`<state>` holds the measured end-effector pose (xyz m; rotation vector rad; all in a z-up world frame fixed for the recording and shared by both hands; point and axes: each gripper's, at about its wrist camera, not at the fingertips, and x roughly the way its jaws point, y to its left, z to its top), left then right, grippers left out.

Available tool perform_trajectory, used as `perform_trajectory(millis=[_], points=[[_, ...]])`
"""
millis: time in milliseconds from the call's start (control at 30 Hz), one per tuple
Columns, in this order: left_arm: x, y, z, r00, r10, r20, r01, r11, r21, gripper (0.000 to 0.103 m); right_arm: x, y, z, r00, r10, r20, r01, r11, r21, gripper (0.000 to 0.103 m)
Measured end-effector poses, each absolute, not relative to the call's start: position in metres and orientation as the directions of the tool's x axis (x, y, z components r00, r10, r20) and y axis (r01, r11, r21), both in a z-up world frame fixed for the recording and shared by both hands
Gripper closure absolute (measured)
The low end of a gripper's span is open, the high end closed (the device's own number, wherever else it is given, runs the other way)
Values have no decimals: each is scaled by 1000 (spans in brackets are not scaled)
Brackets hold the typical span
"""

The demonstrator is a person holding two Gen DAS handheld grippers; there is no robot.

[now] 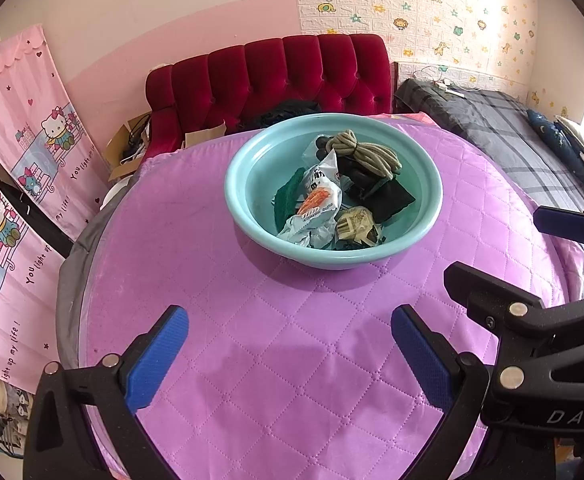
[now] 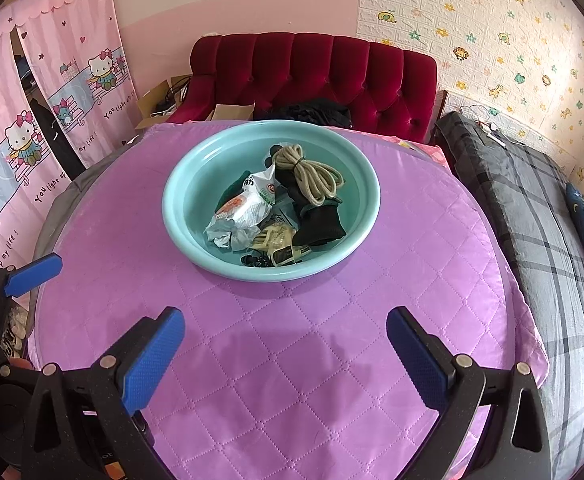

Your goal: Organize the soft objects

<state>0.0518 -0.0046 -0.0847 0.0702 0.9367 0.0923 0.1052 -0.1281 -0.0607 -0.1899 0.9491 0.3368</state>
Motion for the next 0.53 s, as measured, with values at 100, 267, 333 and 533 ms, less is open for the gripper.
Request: perform_trajectory(millis=[100, 267, 333, 533], points=[[52, -4, -85, 589, 110, -801, -49, 994, 100, 0, 105, -128, -61, 535, 198, -822, -362, 932, -11, 0], [52, -5, -85, 587, 109, -802, -49, 994, 98, 0, 105, -128, -61, 539, 193, -820, -360, 933, -17, 0], [53, -5, -85, 588, 109, -802, -50, 994, 99, 0, 106, -129, -61, 539, 193, -820, -360, 933, -16, 0], [55, -6, -86, 590, 109, -800, -50, 994, 99, 0, 107, -130, -61, 539, 197, -819, -360, 933, -13, 0]])
